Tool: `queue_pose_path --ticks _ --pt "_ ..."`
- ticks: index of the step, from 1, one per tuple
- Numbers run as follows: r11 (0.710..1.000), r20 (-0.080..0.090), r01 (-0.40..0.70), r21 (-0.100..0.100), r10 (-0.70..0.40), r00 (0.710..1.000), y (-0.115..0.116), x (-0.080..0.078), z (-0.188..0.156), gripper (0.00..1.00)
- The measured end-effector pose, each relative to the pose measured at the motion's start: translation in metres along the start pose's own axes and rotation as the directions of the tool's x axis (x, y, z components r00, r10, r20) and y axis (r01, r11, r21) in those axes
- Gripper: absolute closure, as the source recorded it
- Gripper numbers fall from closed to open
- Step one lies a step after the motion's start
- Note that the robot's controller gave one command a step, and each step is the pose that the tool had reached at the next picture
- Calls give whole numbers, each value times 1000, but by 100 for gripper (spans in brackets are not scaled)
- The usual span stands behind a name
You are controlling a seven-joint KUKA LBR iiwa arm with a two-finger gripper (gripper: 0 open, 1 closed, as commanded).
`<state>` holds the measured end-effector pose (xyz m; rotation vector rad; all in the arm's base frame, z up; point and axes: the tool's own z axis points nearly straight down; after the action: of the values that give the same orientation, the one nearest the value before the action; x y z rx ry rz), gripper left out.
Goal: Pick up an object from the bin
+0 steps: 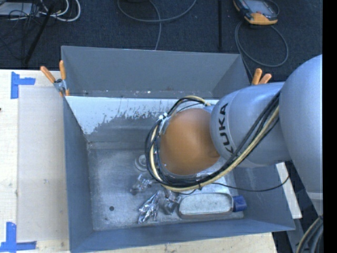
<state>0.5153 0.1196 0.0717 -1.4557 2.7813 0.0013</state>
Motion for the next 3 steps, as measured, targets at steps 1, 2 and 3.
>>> queue_pose_path --ticks 1,2,3 --pt "1000 -1 -5 -1 5 1000 0 -1 -1 0" --pt "1000 1 -8 0 8 1000 -1 -1 -2 100" --pt "1000 1 -13 1 13 1000 -1 -3 -47 100"
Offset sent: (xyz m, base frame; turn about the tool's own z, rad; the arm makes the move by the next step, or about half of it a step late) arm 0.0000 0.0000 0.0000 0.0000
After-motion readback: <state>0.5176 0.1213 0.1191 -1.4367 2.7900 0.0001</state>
